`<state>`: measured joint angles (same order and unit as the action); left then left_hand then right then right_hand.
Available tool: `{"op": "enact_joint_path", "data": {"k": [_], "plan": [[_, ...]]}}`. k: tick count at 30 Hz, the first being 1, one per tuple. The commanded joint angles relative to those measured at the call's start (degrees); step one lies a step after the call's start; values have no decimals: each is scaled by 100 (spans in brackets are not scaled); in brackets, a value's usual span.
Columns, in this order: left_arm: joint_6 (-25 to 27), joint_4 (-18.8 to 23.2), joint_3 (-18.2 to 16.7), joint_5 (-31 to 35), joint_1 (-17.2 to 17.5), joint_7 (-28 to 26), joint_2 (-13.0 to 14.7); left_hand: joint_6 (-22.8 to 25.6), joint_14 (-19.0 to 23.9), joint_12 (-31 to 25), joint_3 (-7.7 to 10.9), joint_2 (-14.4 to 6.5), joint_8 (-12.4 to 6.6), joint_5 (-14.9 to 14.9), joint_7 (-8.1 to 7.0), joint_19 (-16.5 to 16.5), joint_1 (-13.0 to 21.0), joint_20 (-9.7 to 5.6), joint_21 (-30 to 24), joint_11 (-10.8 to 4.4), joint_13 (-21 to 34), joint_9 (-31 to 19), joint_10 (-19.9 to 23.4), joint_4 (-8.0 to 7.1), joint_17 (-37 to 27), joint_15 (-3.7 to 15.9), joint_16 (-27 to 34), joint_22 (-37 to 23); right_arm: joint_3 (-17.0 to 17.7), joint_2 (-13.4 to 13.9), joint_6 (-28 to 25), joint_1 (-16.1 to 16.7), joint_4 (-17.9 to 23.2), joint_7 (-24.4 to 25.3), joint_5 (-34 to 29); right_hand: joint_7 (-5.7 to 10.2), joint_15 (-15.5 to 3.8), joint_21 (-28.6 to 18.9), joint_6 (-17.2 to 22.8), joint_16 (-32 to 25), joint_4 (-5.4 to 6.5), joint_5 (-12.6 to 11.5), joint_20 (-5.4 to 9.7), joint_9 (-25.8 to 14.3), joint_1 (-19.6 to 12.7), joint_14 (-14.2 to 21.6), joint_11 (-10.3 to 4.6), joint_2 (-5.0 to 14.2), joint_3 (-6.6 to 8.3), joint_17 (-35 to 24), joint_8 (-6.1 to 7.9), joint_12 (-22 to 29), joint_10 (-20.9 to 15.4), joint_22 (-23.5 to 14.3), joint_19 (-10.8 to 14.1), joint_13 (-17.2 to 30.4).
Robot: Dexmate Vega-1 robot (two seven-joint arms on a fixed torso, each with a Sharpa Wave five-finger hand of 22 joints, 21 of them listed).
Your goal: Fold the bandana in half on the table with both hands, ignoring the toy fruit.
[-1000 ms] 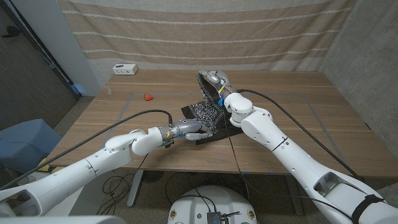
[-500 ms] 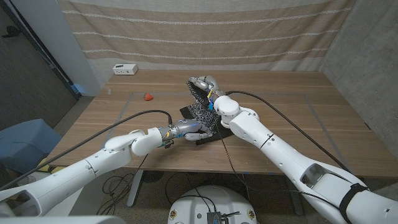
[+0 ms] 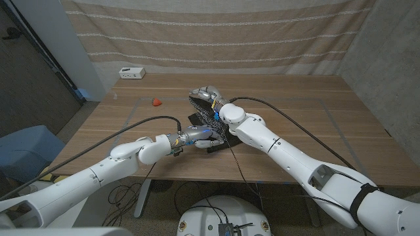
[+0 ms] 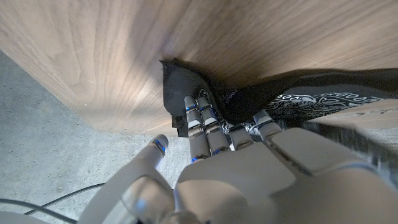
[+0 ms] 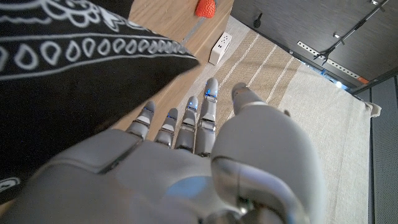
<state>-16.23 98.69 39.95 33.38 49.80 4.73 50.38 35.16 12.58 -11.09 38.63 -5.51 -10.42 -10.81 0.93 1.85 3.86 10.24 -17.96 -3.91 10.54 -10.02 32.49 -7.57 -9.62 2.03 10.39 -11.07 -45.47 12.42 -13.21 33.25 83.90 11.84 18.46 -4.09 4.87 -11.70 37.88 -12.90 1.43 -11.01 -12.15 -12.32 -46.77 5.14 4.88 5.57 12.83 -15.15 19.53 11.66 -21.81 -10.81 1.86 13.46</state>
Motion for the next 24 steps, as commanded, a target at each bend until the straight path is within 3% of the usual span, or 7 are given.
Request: {"op": "enact_joint_path", "data": {"k": [1, 5, 7, 9, 11, 15, 24], "plan": [[-41, -4, 0, 58, -44, -29, 0, 9, -20, -44, 47, -82, -25, -32, 4, 31, -38, 29, 23, 29, 32, -25, 8, 3, -3, 95, -16, -7, 253, 130, 649, 64, -223, -740, 390, -66, 95, 22, -128, 6, 193, 20, -17, 82, 490, 9, 116, -104, -232, -12, -201, 35, 137, -15, -133, -10], [-41, 75, -53, 72, -21, -91, 36, 5, -20, -47, 55, -82, -25, -31, 7, 35, -32, 22, 28, 77, 32, -24, 10, 12, -2, 102, -17, -8, 504, 197, 1039, 276, -103, -728, 572, -175, 158, -28, -105, -47, 332, 23, 4, 105, 787, 121, 192, -79, -339, -30, -280, 62, 142, -21, -72, -20], [-64, 119, -107, 54, 14, -182, 62, -34, -17, -41, 57, -80, -11, -31, 21, 37, -30, 20, 30, 73, 32, -24, -6, 16, -2, 103, -16, -8, 548, 269, 1219, 355, 2, -589, 453, -174, 161, -73, -127, -74, 340, 18, 42, 108, 819, 189, 211, -25, -333, -30, -316, 74, 134, -24, 27, -24], [-90, 178, -181, 39, 70, -318, 94, -130, -18, -29, 61, -70, 20, -29, 9, 45, -22, 22, 33, 86, 32, -23, -43, 31, -1, 97, -18, -7, 586, 377, 1301, 406, 144, -506, 350, -119, 114, -161, -222, -89, 241, 7, 72, 113, 723, 261, 199, 64, -263, -6, -409, 77, 158, -23, 253, -36], [-111, 249, -268, 28, 142, -477, 132, -251, -6, 6, 67, -48, 45, -25, -19, 56, -3, 13, 40, 132, 32, -23, -162, 65, 1, 62, -16, -7, 604, 514, 1410, 418, 247, -549, 254, -26, 81, -324, -502, -85, -9, 24, 99, 117, 516, 334, 167, 103, -163, 46, -621, 58, 266, -17, 730, -54], [-263, 324, -481, -28, 330, -969, 191, -439, 98, 54, 115, -63, 49, -22, -20, 160, 74, 33, 23, 193, 32, -24, -433, 156, 0, -120, 10, -7, 594, 840, 1483, 467, 592, -354, -236, 130, -5, -402, -941, -138, -179, 40, 185, 110, 417, 490, 99, 125, -115, 61, -829, -17, 543, -6, 1020, -64], [-774, 282, -854, -225, 632, -1818, 195, -692, 434, 36, 228, -91, 49, 19, -192, 494, 286, 58, -81, 210, 36, -27, -668, 402, -9, -168, 69, -23, 650, 1318, 1120, 718, 1276, 359, -1262, 238, -107, -470, -1088, -170, -282, 44, 239, 101, 380, 601, 45, 100, -112, 79, -866, -14, 606, -3, 1256, -69]]}}
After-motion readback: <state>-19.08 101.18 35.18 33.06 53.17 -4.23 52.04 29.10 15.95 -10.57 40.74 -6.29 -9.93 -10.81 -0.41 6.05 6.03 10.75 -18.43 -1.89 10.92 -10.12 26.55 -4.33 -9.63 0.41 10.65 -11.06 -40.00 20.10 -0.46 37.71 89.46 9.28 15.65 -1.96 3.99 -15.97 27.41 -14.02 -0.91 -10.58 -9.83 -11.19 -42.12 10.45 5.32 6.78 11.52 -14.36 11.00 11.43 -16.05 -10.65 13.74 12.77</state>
